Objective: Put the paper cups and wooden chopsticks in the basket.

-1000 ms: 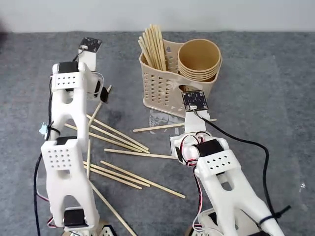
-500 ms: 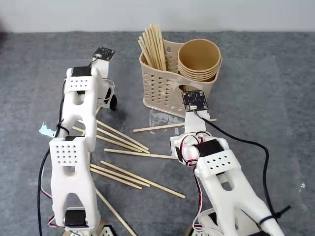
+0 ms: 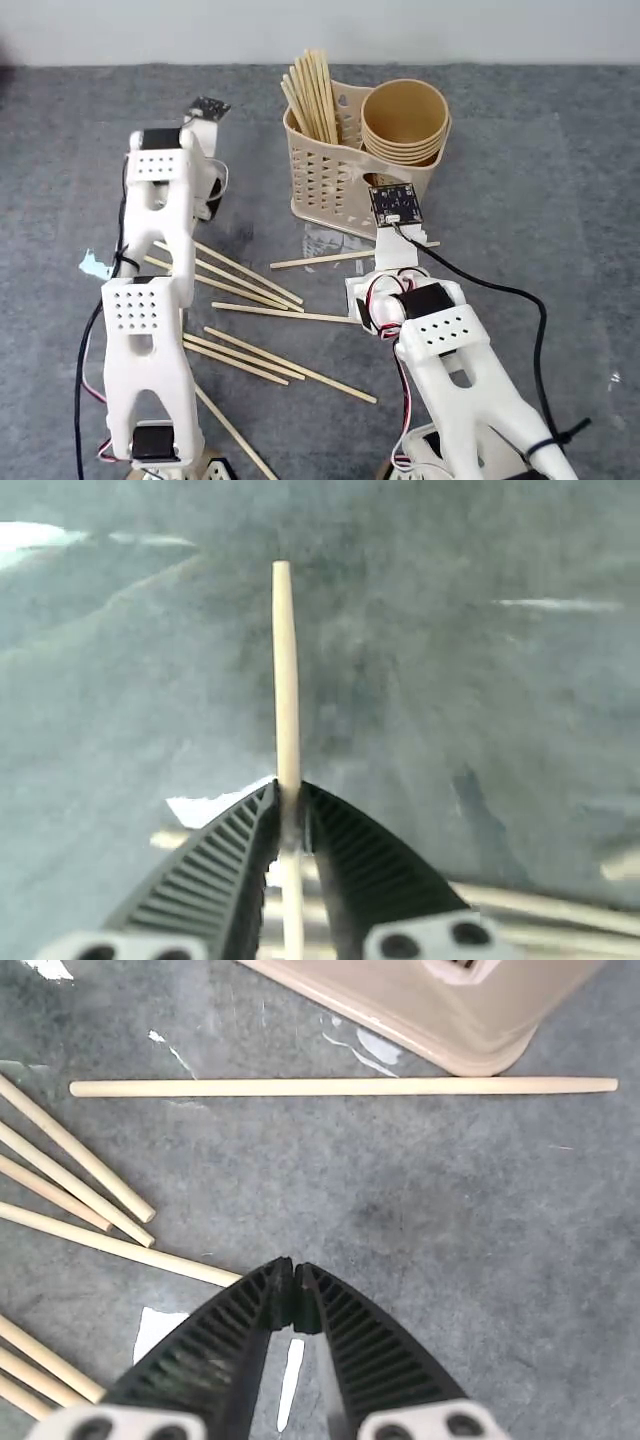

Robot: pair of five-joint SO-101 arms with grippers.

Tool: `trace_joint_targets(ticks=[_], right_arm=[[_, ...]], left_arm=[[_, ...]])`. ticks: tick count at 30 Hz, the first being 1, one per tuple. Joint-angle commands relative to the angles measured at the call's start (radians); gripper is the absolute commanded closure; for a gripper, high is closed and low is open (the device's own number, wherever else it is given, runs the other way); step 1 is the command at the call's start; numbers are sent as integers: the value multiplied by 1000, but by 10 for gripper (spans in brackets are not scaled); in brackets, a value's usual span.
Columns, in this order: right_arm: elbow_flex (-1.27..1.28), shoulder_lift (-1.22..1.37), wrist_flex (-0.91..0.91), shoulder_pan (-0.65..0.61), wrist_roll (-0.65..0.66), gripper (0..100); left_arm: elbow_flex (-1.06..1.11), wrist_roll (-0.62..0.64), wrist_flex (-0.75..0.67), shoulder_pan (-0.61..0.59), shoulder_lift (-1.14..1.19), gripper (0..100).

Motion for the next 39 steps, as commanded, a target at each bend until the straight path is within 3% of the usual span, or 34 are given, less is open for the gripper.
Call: trace_joint_targets(ticks=[1,12,21,27,35,39], right_arm=[[-5,-22,-15,10,-8,990],[-5,-22,-15,10,-8,990],[-5,-22,-15,10,-8,990],[-5,-22,-15,10,-8,990],[-5,-22,-15,10,-8,990],[-5,-22,-15,10,-8,990]], left_arm=[[-259,0,80,-11,-25,988],[-533,2,81,-68,-38,988],[-526,163,81,-61,-287,988],[-526,222,80,-14,-445,988],[-532,402,68,112,-608,988],[-532,499,-6,170,-641,988]])
